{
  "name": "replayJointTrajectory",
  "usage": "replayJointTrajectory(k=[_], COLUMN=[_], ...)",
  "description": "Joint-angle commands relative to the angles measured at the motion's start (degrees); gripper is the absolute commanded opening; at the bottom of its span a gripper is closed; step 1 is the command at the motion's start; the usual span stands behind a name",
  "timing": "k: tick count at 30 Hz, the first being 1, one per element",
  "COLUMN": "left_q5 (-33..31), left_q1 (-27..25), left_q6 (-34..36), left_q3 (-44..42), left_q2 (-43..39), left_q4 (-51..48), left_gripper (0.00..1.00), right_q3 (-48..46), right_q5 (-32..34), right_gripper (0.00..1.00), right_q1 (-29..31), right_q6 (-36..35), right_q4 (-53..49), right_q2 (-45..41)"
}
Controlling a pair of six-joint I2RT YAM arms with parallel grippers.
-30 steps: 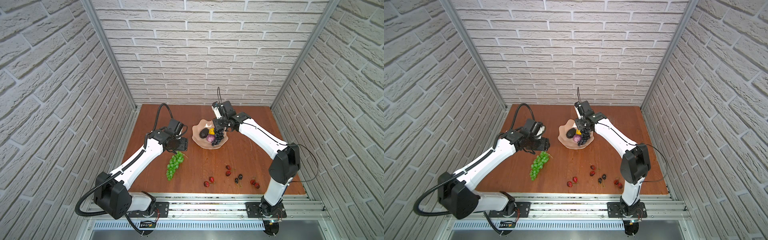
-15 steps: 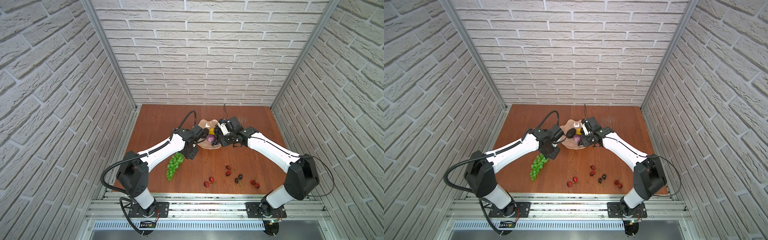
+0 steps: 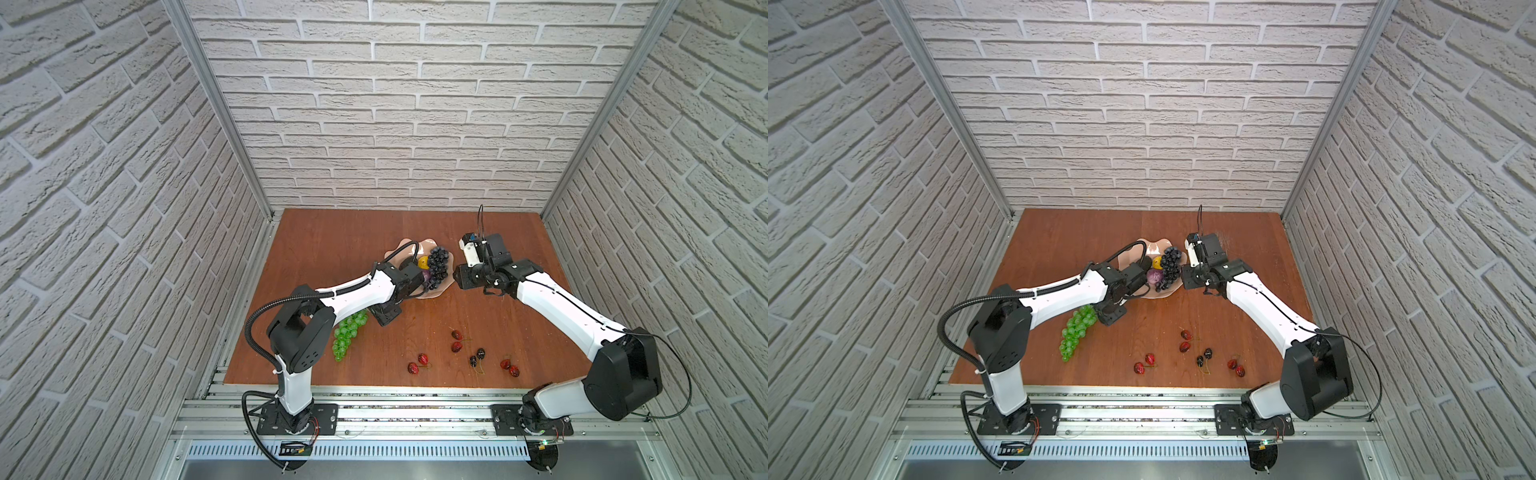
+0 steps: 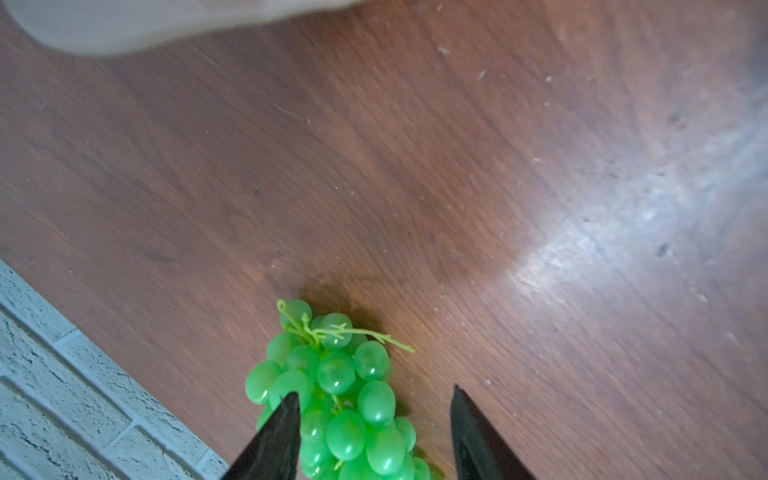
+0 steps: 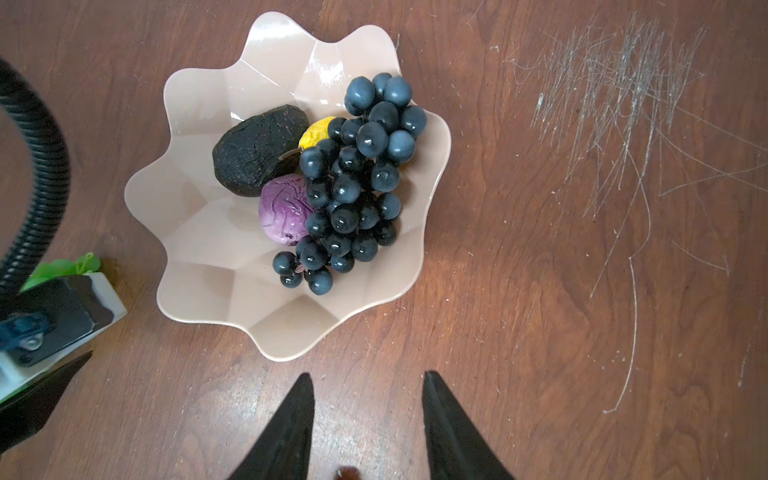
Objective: Place and organize the fake fruits in the fruit bowl
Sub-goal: 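Lower the left gripper onto the green grapes and close while the right withdraws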
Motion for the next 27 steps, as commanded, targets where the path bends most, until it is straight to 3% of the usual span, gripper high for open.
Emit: replayJointTrajectory(k=[1,12,24,27], left_q5=[-1.1,0.58,-1.0,-0.94], left_q1=[0.88,3.83,4.53,4.75], left_q6=[2.65,4.18,4.05,3.78], left_q3=[-0.15,-0.71,-1.38,-1.35], left_q2=[1.65,4.26,7.1,6.74], left_q4=[-0.2,1.15,2.67,2.5], left_gripper=[0.57,0.51,0.36,0.28], right_q3=[-0.88,-1.07,-1.36,-1.21], right_q5=[-0.92,-1.8,-1.97,-2.23], right_gripper=[0.45,0.45,0.44,0.43], right_q1=[-0.35,-0.81,-0.81,-0.8], right_q6=[-0.21,-0.34,-1.05,-1.13], right_q4=[2.17,3.38,4.17,4.26], right_q2=[0.64,2.01,2.93,3.27])
